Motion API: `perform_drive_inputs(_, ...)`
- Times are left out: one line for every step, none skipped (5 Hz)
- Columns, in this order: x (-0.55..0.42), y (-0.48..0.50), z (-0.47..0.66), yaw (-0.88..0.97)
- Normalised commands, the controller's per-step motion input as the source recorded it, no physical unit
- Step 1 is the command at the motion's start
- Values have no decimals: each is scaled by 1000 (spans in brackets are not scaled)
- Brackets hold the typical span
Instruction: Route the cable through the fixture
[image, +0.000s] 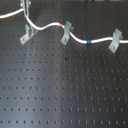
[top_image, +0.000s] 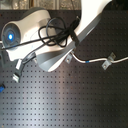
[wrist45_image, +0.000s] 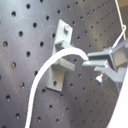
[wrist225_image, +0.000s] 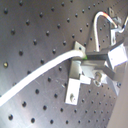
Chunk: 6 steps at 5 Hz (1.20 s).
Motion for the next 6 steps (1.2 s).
perform_drive_inputs(-7, -1, 204, 917)
perform_drive_inputs(0, 0, 154, 874)
perform_drive_inputs(0, 14, 133, 891)
perform_drive_inputs(6, 68, 116, 891)
perform_drive_inputs(-130, 22, 303, 669)
perform_drive_inputs(-121, -89, 284, 294)
